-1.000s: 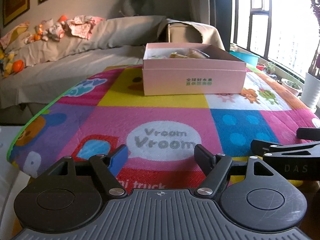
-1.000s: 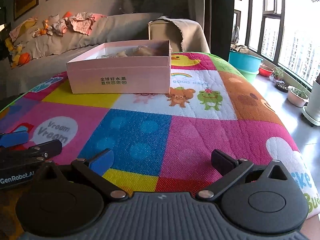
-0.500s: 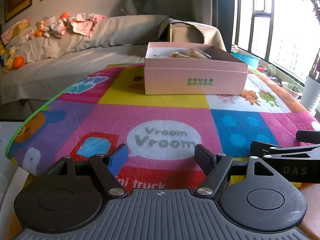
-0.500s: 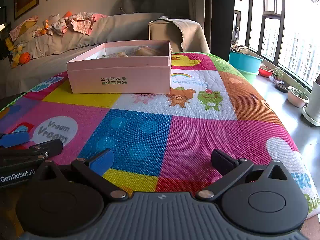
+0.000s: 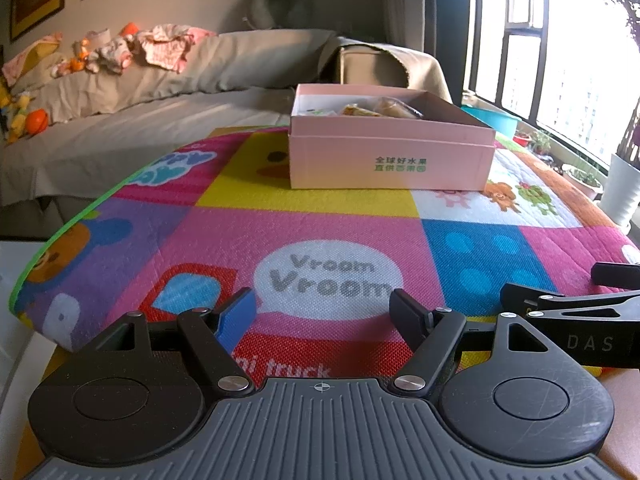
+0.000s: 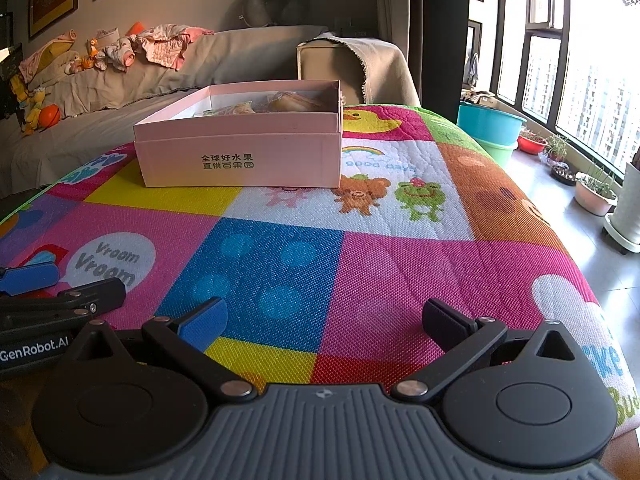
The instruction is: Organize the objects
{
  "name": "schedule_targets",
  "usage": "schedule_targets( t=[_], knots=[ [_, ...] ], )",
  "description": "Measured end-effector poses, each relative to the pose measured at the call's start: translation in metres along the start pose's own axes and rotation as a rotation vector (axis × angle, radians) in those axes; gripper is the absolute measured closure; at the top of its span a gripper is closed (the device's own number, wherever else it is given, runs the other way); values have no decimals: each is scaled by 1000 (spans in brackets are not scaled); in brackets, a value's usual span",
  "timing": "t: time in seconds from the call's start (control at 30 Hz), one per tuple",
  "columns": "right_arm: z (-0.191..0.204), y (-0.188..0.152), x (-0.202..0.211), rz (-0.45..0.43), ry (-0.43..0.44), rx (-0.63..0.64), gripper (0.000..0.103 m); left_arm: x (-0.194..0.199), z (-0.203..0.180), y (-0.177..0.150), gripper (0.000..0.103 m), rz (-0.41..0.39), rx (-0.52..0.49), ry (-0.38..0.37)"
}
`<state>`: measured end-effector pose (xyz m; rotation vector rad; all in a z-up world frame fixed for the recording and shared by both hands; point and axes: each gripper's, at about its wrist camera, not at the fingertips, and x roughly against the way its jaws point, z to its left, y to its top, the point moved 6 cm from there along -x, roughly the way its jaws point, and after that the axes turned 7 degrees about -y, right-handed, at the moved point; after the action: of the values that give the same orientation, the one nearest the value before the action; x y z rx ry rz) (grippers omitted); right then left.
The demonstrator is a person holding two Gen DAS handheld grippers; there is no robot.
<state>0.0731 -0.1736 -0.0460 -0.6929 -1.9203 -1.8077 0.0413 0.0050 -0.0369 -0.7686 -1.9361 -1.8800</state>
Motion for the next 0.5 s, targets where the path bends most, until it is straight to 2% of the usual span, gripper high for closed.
schedule_targets(
  t=[0.5],
  knots=[
    [0, 0, 0, -1, 0, 0, 0, 1, 1, -1, 24, -2, 7, -5]
  ],
)
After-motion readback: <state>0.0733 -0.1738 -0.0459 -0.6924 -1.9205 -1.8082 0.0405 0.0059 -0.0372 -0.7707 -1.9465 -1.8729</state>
